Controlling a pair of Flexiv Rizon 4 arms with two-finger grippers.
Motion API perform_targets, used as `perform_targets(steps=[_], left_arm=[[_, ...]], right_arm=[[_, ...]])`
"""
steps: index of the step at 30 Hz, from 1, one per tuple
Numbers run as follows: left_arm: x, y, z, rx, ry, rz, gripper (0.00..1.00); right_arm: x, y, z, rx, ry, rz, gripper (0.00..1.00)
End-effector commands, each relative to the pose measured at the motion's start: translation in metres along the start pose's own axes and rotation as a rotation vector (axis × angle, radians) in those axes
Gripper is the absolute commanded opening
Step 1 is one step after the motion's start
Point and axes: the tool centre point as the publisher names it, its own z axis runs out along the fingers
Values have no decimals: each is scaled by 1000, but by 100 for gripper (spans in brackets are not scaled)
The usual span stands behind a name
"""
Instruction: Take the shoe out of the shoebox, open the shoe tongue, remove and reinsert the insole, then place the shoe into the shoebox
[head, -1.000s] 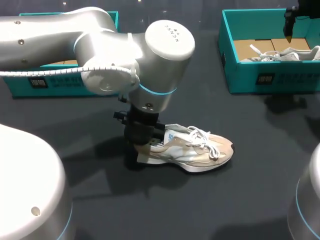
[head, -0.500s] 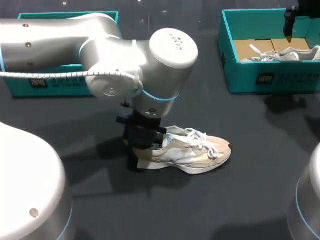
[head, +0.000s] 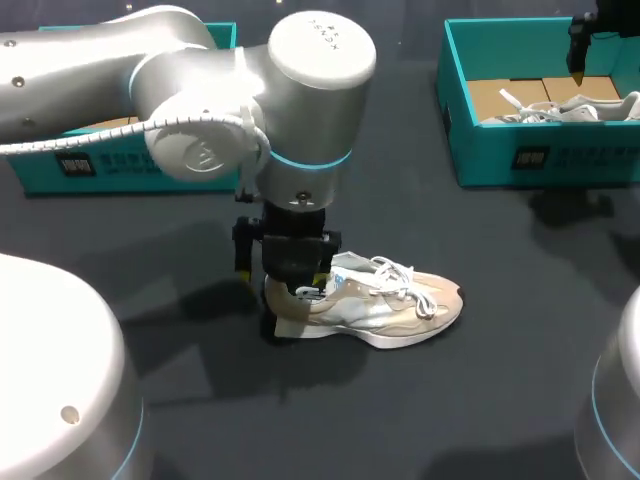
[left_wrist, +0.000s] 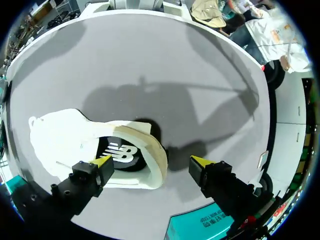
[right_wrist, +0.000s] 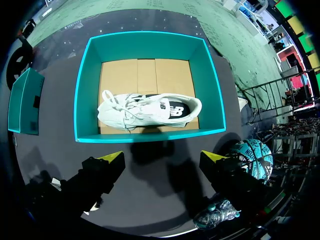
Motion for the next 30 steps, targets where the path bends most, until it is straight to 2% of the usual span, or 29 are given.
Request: perform_targets(steps=[1, 4, 8, 12, 29, 30], left_arm=[[37, -12, -33, -11, -132, -102, 100], [43, -11, -43, 34, -139, -291, 100], [56, -15, -61, 170, -196, -464, 100], [70, -18, -69, 305, -202, -615, 100], [70, -18, -69, 305, -202, -615, 100], [71, -18, -68, 343, -221, -636, 100]], right_arm=[[0, 0, 0, -1, 0, 0, 100], [0, 0, 0, -1, 0, 0, 100], [0, 0, 0, -1, 0, 0, 100], [0, 0, 0, -1, 0, 0, 100], [0, 0, 0, -1, 0, 0, 100], [0, 0, 0, -1, 0, 0, 100]])
